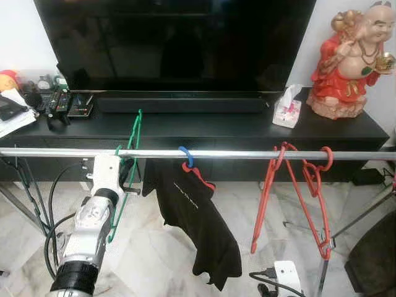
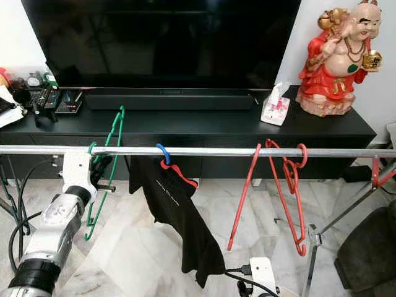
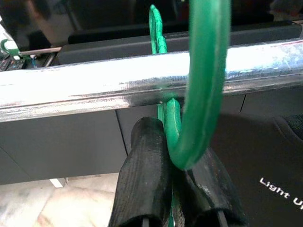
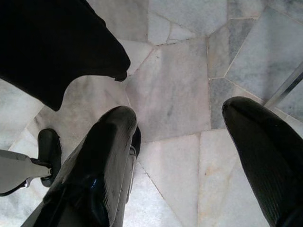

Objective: Hang hanger

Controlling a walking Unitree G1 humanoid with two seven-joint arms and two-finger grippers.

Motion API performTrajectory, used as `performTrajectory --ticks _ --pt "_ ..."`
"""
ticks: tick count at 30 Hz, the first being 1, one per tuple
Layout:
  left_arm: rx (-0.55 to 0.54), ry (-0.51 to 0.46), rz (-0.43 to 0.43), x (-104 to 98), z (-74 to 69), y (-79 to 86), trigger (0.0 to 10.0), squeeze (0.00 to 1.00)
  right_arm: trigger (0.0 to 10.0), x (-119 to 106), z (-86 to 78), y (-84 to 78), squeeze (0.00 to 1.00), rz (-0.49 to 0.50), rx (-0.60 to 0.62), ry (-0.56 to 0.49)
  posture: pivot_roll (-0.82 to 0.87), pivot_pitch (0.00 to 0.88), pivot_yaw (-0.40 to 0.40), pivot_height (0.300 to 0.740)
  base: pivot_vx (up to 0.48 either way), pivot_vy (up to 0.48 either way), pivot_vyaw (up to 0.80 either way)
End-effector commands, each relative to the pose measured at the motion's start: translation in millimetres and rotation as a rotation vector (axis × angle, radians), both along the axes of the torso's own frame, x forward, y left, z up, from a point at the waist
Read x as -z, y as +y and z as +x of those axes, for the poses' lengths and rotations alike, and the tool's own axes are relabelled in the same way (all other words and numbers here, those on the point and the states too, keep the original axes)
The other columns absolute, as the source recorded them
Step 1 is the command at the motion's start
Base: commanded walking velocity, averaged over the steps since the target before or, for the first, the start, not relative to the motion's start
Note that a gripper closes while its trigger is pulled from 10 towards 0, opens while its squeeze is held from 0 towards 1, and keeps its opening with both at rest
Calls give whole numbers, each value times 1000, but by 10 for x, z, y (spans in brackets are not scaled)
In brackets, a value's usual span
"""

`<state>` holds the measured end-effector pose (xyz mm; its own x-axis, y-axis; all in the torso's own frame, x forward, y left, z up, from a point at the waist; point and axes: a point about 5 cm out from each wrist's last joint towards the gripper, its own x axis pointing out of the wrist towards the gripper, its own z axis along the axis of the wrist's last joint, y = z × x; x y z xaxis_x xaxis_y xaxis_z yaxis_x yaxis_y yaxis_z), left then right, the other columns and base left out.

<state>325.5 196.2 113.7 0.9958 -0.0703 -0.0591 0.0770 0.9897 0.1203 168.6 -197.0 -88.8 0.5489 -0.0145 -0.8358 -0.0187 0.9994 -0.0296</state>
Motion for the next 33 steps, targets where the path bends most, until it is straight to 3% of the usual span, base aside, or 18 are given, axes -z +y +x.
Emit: performTrajectory --ticks 1,10,18,31,32,33 --pt "13 -9 21 -91 81 -44 10000 0 10000 3 -8 -10 0 -3 -1 5 -55 0 -38 740 0 0 0" --pt "-9 78 12 -23 159 -77 10000 0 10000 4 -10 -10 0 -3 -2 6 -55 0 -38 740 0 0 0" --pt "-29 226 60 202 121 -69 10000 0 10000 3 -8 -7 0 -2 0 6 -55 0 -38 740 0 0 0" --pt "-39 266 57 279 77 -69 10000 0 10000 5 -13 -10 0 -2 -1 7 -54 0 -39 740 0 0 0" --pt "-43 262 61 273 80 -63 10000 306 10000 4 -12 -10 0 -2 -4 7 -54 0 -39 740 0 0 0" --pt "-44 261 62 268 82 -59 10000 412 10000 4 -12 -9 0 -2 -5 7 -54 0 -39 740 0 0 0"
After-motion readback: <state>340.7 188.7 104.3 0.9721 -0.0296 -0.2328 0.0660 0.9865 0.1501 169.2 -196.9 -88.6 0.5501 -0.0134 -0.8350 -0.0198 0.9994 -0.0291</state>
